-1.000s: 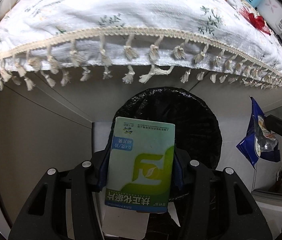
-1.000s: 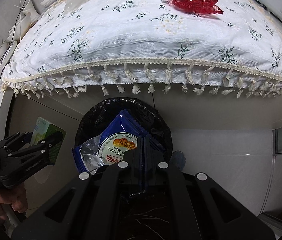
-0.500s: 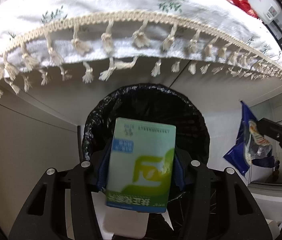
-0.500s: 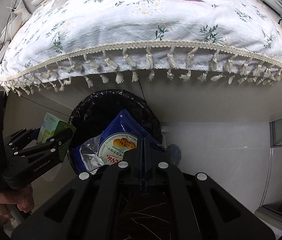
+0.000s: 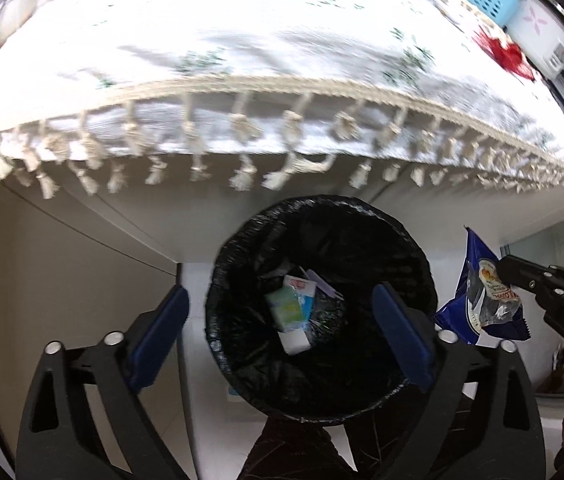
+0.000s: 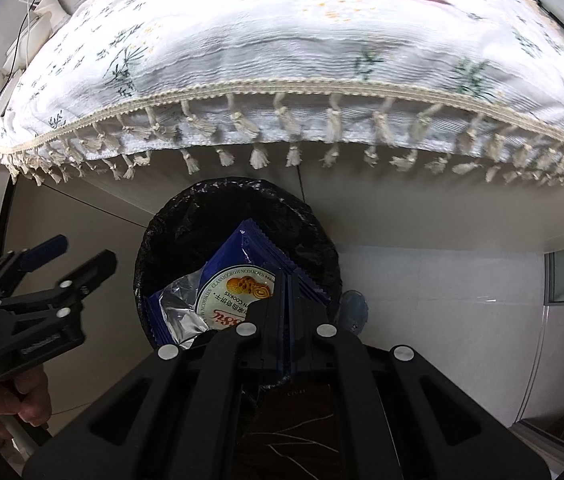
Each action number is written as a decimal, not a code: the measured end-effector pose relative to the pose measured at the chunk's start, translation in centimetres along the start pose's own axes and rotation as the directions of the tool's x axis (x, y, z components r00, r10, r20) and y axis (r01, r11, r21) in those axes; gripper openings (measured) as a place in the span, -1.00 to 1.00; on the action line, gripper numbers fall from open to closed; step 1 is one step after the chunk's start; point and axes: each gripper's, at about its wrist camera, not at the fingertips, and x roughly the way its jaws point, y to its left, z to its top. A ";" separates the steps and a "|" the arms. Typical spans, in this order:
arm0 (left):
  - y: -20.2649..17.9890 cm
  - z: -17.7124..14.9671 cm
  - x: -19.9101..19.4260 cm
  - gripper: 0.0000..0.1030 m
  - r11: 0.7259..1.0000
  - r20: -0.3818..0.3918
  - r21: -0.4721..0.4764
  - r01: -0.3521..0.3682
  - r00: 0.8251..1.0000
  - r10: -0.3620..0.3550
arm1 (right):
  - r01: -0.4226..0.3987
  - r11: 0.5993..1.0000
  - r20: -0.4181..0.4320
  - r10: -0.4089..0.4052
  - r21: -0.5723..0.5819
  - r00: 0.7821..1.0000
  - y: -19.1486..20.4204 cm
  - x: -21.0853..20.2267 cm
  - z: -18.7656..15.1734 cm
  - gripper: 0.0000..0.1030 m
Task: Collect trash
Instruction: 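Open the left gripper to drop the green box while the right drops the blue packet, then raise both open grippers back over the table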
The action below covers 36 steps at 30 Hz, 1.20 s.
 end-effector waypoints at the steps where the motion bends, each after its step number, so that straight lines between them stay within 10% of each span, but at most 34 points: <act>1: 0.3 0.0 -0.1 0.86 1.000 0.005 -0.008 -0.005 1.000 0.005 | -0.002 1.000 -0.003 0.002 -0.006 1.000 0.3 0.3 0.1 -0.99; 20: 3.6 -1.2 -0.2 0.88 0.996 -0.018 -0.077 -0.037 0.999 0.036 | -0.014 0.994 -0.040 0.009 -0.105 0.999 4.2 4.2 1.3 -0.91; 36: 3.4 -0.4 -1.5 0.88 0.996 -0.004 -0.086 -0.039 0.999 0.038 | 0.006 0.997 0.051 -0.002 -0.074 0.999 3.0 0.1 2.0 0.28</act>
